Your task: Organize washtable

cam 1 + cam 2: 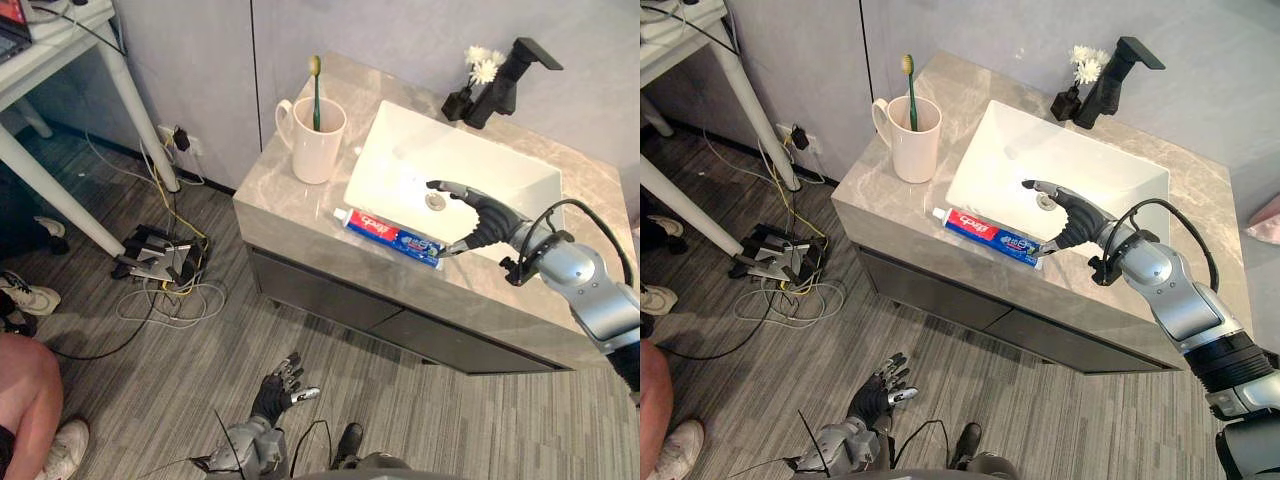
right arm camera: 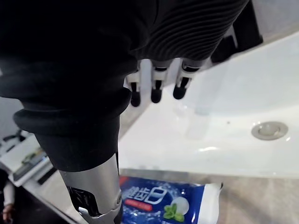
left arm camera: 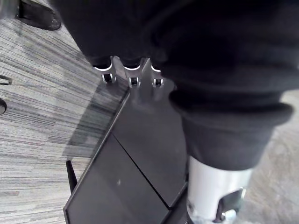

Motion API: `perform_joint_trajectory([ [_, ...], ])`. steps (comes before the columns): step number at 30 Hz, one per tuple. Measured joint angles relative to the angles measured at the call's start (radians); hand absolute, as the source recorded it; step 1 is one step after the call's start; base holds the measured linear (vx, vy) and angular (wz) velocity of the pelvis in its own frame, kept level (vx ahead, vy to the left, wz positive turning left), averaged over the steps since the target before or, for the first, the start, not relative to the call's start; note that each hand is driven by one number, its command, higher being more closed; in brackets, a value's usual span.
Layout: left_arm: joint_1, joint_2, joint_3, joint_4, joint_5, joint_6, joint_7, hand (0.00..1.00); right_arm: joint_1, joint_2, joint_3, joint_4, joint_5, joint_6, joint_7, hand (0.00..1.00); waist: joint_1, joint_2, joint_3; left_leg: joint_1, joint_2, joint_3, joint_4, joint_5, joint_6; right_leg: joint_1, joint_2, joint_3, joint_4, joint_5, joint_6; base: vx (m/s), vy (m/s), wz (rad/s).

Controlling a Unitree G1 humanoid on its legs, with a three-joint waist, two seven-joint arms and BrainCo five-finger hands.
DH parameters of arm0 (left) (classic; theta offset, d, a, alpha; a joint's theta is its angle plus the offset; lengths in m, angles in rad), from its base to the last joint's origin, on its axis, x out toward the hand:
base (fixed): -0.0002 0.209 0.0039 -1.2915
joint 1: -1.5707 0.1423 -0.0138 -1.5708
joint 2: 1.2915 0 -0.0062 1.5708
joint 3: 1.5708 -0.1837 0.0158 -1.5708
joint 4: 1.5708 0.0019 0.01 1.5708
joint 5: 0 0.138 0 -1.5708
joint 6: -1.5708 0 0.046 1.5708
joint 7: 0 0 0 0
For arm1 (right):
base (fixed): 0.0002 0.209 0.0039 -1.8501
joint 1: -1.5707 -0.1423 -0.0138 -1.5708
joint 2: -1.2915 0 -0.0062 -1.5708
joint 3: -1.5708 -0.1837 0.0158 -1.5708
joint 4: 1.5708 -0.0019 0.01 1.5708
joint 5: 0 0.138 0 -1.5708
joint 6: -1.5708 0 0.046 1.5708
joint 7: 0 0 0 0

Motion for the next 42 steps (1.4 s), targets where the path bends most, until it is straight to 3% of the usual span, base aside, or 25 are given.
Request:
perform_joint_trajectory([
  [8, -0.003, 0.0, 0.0, -0.02, 0.0, -0.001, 0.001, 0.0, 0.013, 0.003, 0.0, 0.029, -0.021, -0.001, -0.001, 0.0, 0.019, -0.003, 0.005, -0.023, -0.004, -0.026, 0.0, 0.007, 0.0, -0.014, 0.006, -0.018, 0.003, 0.0, 0.0, 0.02, -0.001, 0.07],
  [23, -0.007, 0.005, 0.002, -0.046, 0.002, -0.005, 0.019, 0.0, 0.054, 0.014, -0.002, 0.011, -0.052, -0.009, 0.002, 0.0, 0.02, -0.014, 0.069, -0.07, -0.002, -0.051, 0.0, 0.023, 0.002, -0.054, 0.009, -0.035, 0.02, -0.009, -0.009, 0.0, 0.005, 0.04],
  [24, -0.007, 0.006, 0.002, -0.046, 0.002, -0.005, 0.019, 0.0, 0.056, 0.014, -0.002, 0.008, -0.052, -0.01, 0.002, 1.0, 0.02, -0.015, 0.069, -0.071, -0.003, -0.052, 0.0, 0.023, 0.002, -0.054, 0.009, -0.037, 0.02, -0.009, -0.009, 0.04, 0.001, 0.05],
  [42, -0.038, 0.035, 0.002, -0.102, 0.002, -0.005, 0.021, 0.0, 0.03, 0.036, -0.003, 0.0, -0.071, -0.005, -0.023, 1.0, 0.021, -0.014, 0.089, -0.043, 0.001, -0.033, 0.001, 0.023, 0.002, -0.038, 0.008, -0.017, 0.022, -0.011, -0.011, 0.02, 0.001, -0.03],
])
